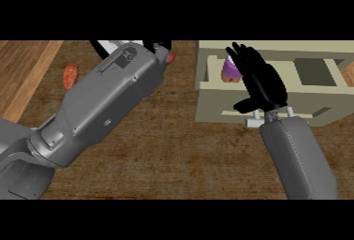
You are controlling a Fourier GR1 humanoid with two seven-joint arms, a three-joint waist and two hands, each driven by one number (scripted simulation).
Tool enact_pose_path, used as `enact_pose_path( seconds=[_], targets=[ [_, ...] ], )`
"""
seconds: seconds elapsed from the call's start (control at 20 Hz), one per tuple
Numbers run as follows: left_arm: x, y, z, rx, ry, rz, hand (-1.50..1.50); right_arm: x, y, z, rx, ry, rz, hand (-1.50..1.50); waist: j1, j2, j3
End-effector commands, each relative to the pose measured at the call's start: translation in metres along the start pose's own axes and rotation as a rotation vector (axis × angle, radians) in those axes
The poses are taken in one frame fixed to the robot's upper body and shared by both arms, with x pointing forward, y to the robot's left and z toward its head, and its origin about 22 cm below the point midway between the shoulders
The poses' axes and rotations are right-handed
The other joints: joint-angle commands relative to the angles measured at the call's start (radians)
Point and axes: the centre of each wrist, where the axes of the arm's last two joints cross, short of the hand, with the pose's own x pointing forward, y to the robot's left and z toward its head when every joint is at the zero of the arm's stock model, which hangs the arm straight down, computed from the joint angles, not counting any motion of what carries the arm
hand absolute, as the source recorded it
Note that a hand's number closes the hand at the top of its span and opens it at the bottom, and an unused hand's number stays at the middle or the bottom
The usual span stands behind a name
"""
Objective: Pick up the can, place it into the drawer and close the drawer
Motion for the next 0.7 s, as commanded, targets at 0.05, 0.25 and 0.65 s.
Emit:
enact_pose_path(
  seconds=[0.05, 0.25, 0.65],
  targets=[
    [0.009, 0.029, -0.004, 0.019, -0.013, -0.017, -1.5, -0.027, 0.025, -0.013, 0.023, 0.04, 0.053, -1.5, 0.003, 0.0, 0.001],
    [0.026, 0.038, -0.004, -0.007, -0.007, -0.017, -1.5, -0.016, 0.047, -0.026, -0.009, 0.049, 0.102, -1.5, 0.015, 0.003, 0.001],
    [0.029, 0.039, 0.005, -0.004, -0.003, 0.009, -1.5, -0.035, 0.055, -0.036, -0.087, 0.082, 0.149, -1.5, 0.016, 0.01, 0.001]
  ],
)
